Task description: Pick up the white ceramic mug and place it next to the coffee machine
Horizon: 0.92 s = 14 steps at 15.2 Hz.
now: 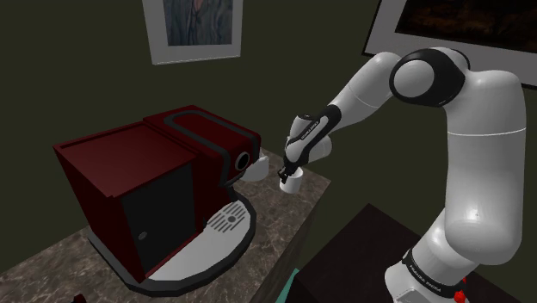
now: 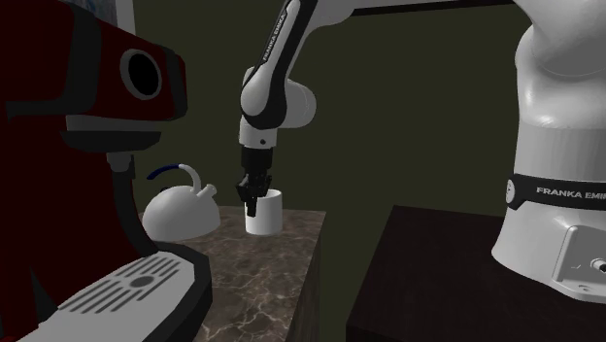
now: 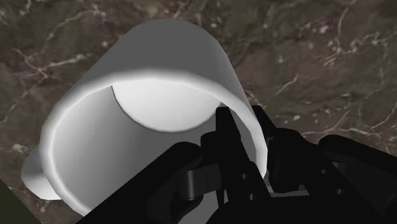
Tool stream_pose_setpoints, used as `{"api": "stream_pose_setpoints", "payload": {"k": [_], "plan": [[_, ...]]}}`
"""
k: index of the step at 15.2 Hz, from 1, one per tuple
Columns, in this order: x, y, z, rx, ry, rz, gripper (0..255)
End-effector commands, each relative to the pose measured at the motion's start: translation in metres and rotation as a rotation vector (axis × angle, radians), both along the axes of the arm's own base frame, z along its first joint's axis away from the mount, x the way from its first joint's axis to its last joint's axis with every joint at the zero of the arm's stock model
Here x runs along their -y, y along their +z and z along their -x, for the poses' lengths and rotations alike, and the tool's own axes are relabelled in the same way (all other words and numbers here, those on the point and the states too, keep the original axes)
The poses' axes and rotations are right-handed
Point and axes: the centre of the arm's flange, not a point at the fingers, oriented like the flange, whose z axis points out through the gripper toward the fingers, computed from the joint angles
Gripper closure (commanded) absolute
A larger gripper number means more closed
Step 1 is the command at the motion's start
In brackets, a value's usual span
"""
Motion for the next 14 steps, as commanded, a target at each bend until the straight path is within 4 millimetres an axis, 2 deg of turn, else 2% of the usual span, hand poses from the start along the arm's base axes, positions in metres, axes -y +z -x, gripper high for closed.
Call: {"api": "stream_pose_setpoints", "payload": {"k": [1, 14], "plan": [[0.0, 0.0, 0.0, 0.0, 0.0, 0.0, 255], [0.0, 0.069, 0.0, 0.0, 0.0, 0.0, 255]]}}
